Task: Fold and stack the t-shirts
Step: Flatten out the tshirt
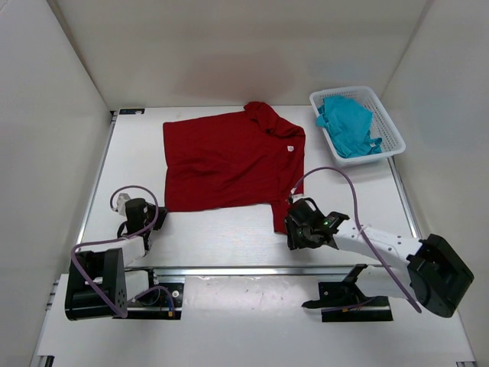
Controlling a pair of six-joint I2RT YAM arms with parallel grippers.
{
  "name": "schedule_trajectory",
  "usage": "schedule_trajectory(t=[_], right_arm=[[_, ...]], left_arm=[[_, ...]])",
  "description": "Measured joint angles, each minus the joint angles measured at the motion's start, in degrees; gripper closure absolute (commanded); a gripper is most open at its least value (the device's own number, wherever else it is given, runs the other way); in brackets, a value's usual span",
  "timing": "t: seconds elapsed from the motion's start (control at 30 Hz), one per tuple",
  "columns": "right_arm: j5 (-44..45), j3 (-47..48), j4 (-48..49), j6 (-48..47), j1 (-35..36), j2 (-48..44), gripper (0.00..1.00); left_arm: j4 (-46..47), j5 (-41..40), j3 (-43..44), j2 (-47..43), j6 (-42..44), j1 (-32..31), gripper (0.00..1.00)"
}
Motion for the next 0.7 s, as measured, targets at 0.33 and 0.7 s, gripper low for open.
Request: schedule_trajectory(t=[0.33, 0.7], right_arm=[[6.1, 4.7, -4.0, 0.0, 2.8, 5.8, 0.63], [8.5, 7.8, -5.7, -0.2, 2.9, 9.6, 0.71]], left_arm=[[-3.4, -1.1, 1.0, -6.7, 6.1, -2.3, 1.00], [-4.0, -0.9, 1.4, -11.5, 9.6, -3.9, 1.00]])
